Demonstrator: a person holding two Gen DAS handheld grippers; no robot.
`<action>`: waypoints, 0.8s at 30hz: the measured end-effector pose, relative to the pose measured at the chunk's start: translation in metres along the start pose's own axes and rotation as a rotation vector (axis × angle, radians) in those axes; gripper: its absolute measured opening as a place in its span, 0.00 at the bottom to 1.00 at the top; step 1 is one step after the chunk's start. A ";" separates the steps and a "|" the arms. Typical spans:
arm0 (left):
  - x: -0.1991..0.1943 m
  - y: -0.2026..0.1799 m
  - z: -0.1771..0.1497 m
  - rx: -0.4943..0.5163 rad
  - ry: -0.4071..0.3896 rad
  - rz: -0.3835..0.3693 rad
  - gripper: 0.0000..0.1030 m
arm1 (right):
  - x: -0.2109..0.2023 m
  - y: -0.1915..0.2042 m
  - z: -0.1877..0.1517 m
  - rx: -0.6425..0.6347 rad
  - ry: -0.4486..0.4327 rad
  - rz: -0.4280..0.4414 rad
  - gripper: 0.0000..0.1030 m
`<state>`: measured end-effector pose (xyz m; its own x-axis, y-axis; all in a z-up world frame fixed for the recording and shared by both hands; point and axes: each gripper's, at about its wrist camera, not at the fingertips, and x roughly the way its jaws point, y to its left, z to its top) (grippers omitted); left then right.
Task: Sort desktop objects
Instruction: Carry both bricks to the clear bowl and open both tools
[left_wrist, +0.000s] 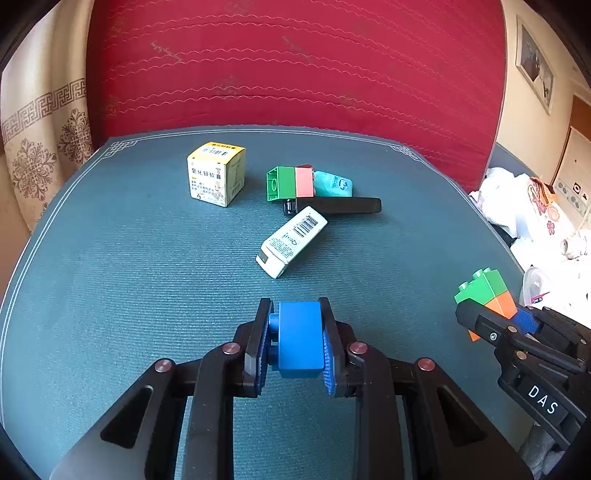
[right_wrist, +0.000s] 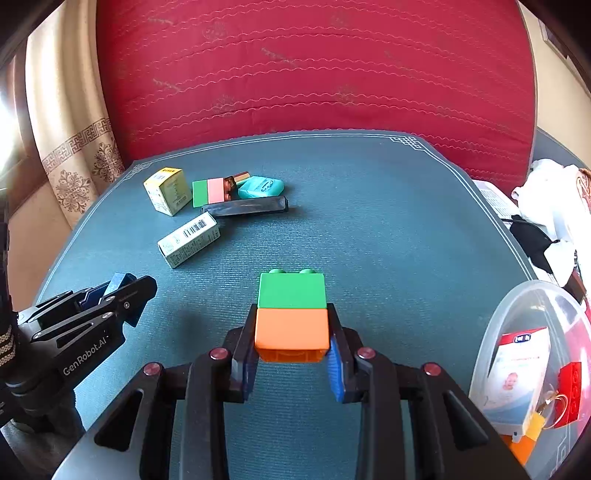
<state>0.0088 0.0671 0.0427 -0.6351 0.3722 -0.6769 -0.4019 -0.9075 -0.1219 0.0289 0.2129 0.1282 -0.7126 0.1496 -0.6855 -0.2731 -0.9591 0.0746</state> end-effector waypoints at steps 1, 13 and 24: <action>-0.001 -0.001 0.000 0.004 0.000 -0.002 0.25 | 0.000 0.000 0.000 0.001 0.000 -0.001 0.33; -0.017 -0.026 0.001 0.039 0.021 -0.108 0.25 | -0.031 -0.024 -0.009 0.029 -0.034 -0.008 0.33; -0.025 -0.072 0.008 0.117 0.020 -0.175 0.25 | -0.059 -0.057 -0.015 0.083 -0.079 -0.028 0.34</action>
<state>0.0487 0.1241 0.0741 -0.5364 0.5171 -0.6669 -0.5793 -0.8003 -0.1547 0.0962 0.2554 0.1541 -0.7516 0.1980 -0.6292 -0.3440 -0.9315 0.1179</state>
